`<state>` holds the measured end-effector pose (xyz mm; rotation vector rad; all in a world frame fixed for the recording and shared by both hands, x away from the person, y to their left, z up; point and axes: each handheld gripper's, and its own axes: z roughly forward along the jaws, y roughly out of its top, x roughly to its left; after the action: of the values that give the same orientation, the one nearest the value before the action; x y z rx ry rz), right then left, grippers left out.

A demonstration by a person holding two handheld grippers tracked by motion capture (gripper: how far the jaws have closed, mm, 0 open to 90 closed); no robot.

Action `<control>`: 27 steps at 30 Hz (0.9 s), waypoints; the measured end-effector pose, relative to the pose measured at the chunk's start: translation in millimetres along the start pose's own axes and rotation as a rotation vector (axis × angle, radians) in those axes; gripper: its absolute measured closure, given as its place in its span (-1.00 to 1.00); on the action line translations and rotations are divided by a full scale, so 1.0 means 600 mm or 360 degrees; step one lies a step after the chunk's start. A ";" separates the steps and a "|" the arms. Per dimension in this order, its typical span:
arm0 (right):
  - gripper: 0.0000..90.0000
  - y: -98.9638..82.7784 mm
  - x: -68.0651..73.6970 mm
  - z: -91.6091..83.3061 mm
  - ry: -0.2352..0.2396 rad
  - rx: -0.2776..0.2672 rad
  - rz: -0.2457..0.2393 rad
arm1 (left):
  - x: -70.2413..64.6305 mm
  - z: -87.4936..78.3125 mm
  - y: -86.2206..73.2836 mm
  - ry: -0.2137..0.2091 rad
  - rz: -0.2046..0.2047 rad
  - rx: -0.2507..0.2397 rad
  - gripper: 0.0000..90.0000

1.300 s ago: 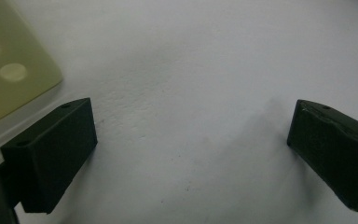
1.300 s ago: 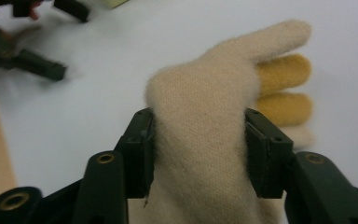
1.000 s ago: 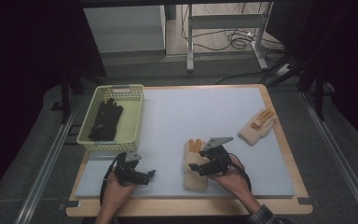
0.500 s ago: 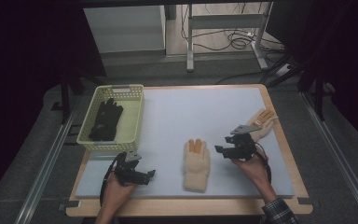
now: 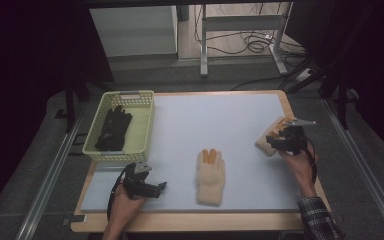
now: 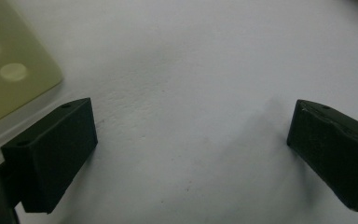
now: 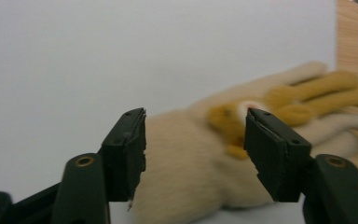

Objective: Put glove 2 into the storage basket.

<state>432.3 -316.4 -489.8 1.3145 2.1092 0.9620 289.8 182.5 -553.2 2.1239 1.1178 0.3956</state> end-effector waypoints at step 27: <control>0.37 0.002 -0.002 0.016 -0.0001 0.0003 -0.0071 | 0.000 0.000 0.000 0.0000 0.0000 0.0000 -0.96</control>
<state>440.2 -314.4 -495.1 1.2636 2.1303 0.9410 289.8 182.5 -553.2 2.1237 1.1179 0.3960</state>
